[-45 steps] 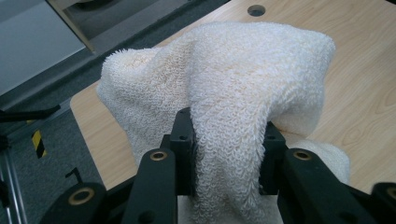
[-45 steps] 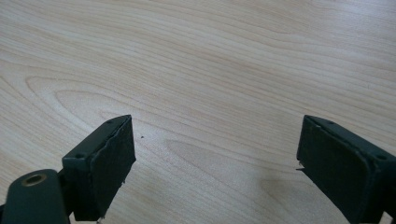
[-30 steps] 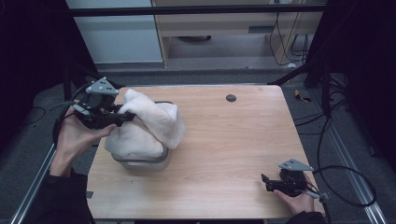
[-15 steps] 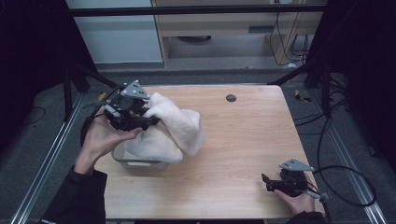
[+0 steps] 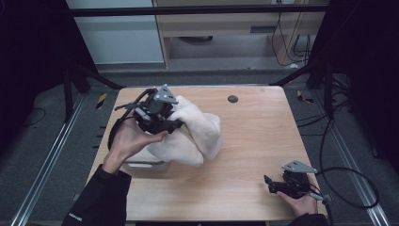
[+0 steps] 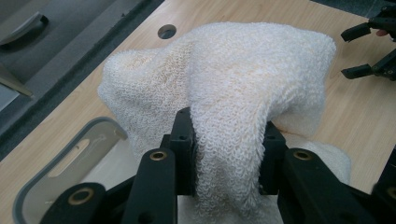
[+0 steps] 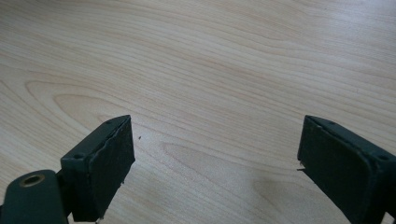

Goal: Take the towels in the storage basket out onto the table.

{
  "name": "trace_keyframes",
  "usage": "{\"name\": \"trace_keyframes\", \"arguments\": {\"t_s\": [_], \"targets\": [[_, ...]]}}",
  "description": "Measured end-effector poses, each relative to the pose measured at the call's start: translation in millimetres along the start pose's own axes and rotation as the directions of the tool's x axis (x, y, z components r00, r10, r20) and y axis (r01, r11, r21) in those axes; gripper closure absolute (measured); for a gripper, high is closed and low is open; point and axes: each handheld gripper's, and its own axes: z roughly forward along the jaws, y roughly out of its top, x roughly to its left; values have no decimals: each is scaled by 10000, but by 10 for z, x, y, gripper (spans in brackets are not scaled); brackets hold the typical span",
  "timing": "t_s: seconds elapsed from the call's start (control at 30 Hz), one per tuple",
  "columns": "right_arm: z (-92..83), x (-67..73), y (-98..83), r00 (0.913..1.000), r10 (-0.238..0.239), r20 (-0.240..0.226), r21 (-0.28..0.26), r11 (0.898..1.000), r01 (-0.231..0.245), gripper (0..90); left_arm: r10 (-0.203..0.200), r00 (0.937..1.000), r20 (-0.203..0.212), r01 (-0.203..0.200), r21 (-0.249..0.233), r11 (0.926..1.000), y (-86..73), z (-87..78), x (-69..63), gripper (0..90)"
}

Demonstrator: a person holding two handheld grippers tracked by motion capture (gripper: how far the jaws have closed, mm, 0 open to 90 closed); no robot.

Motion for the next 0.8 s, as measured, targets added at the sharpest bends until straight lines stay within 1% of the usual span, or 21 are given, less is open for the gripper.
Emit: {"name": "trace_keyframes", "arguments": {"t_s": [0.13,0.17,0.3,0.4,0.5,0.53,0.67,0.8], "targets": [[-6,-5,-3,10000,-51,14,-51,10000,51,107,123,9999,51,-123,36,9999,69,119,-77,669],[-7,-7,-3,10000,-67,22,-54,10000,68,107,183,9998,42,-183,50,9998,90,171,-108,669],[-13,-6,-5,10000,-31,27,-52,10000,31,107,316,9995,101,-316,32,9995,127,302,-184,669],[-14,-7,-8,10000,-36,8,-38,10000,36,107,220,9997,86,-220,-85,9997,152,401,-221,669],[-17,-11,-8,10000,-44,26,-61,10000,44,106,149,9999,-67,-150,-132,9998,183,490,-240,669],[-22,-10,-6,10000,25,-10,-55,10000,-25,106,73,9999,-121,-75,-173,9998,192,521,-244,668],[-21,-17,-10,10000,-64,34,-91,9999,64,106,-197,9996,-179,191,-335,9993,211,645,-249,668],[-23,-26,-9,9999,-115,25,-121,9999,115,106,-462,9985,-281,447,-497,9978,205,819,-256,668]]}}
